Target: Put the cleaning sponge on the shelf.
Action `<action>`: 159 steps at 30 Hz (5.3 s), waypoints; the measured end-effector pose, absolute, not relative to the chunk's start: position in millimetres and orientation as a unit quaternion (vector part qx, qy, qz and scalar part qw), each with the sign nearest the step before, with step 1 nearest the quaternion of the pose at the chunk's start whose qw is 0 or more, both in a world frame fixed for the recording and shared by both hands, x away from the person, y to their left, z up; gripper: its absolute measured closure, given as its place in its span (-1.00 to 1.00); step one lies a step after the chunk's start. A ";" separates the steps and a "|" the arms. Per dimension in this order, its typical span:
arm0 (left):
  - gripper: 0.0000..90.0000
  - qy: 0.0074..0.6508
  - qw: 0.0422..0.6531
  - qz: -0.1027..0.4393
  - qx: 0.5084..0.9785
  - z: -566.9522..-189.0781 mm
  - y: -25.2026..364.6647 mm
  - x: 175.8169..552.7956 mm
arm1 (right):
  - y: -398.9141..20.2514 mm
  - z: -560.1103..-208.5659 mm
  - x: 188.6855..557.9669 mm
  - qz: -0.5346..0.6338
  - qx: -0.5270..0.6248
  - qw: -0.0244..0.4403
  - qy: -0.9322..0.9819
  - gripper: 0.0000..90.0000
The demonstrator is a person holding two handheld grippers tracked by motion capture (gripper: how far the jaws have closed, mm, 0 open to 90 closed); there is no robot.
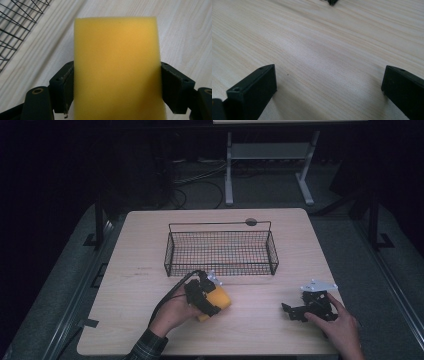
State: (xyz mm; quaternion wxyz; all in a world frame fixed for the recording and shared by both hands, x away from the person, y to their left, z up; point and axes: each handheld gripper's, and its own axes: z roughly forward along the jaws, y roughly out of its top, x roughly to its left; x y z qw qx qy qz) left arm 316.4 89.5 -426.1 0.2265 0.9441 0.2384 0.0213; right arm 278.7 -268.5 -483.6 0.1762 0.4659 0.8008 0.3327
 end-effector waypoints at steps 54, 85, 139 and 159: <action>-0.47 0.245 0.250 0.041 0.936 -355.2 122.8 340.4 | -268.6 -483.6 278.6 0.334 0.465 0.176 0.801 -1.00; -0.46 0.262 0.238 0.064 0.933 -331.1 139.2 378.3 | -268.6 -483.5 278.6 0.333 0.465 0.176 0.801 -1.00; -0.46 0.300 0.233 0.107 0.919 -344.9 156.5 455.0 | -268.5 -483.7 278.7 0.333 0.466 0.176 0.801 -1.00; -0.46 0.306 0.228 0.114 0.917 -362.1 156.8 470.3 | -268.5 -483.7 278.7 0.333 0.466 0.176 0.801 -1.00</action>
